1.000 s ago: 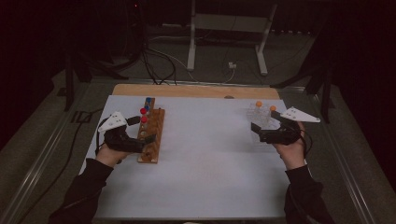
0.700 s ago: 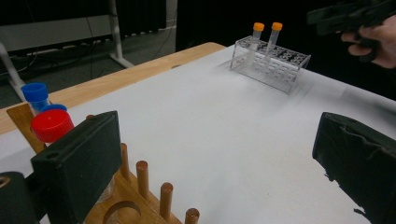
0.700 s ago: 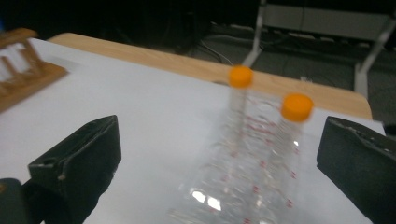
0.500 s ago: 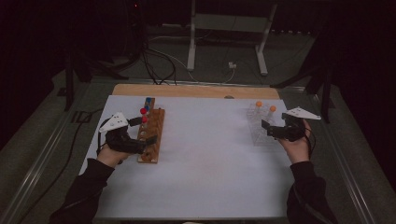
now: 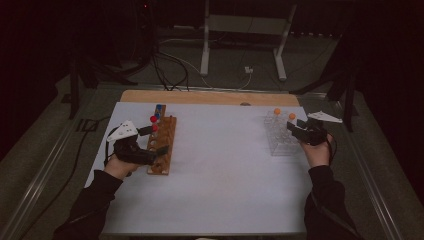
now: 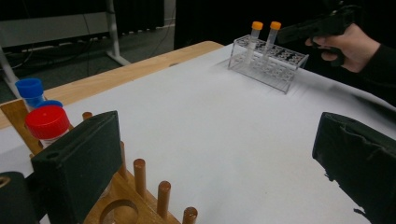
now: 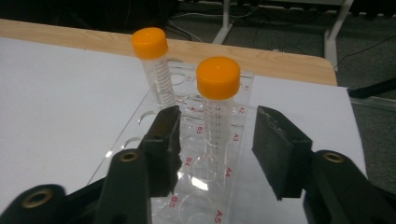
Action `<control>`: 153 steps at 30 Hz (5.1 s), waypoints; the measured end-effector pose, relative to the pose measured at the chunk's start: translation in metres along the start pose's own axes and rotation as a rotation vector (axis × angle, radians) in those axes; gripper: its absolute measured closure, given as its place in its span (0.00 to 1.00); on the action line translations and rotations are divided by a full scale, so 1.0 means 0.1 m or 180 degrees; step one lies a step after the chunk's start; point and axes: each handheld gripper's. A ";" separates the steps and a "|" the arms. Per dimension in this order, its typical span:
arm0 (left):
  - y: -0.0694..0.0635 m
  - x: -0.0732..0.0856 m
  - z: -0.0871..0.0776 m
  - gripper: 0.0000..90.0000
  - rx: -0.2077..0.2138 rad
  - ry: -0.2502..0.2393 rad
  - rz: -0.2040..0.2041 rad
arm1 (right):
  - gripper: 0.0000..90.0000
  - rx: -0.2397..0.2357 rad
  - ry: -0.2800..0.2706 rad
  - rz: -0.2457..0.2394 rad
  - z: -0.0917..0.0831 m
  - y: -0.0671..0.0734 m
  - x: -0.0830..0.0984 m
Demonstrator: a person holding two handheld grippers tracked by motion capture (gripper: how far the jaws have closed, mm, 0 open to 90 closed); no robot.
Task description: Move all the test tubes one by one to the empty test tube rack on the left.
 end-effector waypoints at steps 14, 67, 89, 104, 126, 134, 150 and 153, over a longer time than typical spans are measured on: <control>0.00 0.00 0.00 0.03 -0.0006 0.0017 0.0006 | 0.79 0.0098 0.0084 -0.0191 0.16 0.04 -0.04; -0.27 -0.16 0.30 0.03 0.0442 0.0173 0.0104 | 0.83 -0.0982 -0.0117 -0.0845 -0.44 1.19 -0.13; -0.72 -0.35 0.88 0.24 0.0954 0.0244 0.0307 | 0.83 -0.1619 0.0089 -0.1256 -0.38 1.89 0.07; -0.92 -0.43 1.21 0.53 0.1004 0.0271 0.0438 | 0.83 -0.1734 0.0080 -0.1278 -0.39 1.99 0.07; -0.94 -0.51 1.25 0.80 0.0843 0.0235 0.0552 | 0.72 -0.1774 -0.0005 -0.1198 -0.41 1.98 0.05; -0.76 -0.64 0.97 0.80 0.0611 0.0141 0.0575 | 0.52 -0.1748 -0.0132 -0.1071 -0.45 1.88 0.02; -0.26 -0.68 0.18 0.80 -0.0033 -0.0065 0.0453 | 0.02 -0.1719 -0.0148 -0.0972 -0.44 1.89 0.00; -0.19 -0.65 0.07 0.80 -0.0140 -0.0066 0.0432 | 0.00 -0.1763 -0.0122 -0.0955 -0.43 1.88 0.00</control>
Point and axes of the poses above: each handheld gripper's, and its own axes: z roughly forward along the jaws, x roughly out of its underside, y roughly to its left, and after that the axes turned 1 degree about x, right-handed
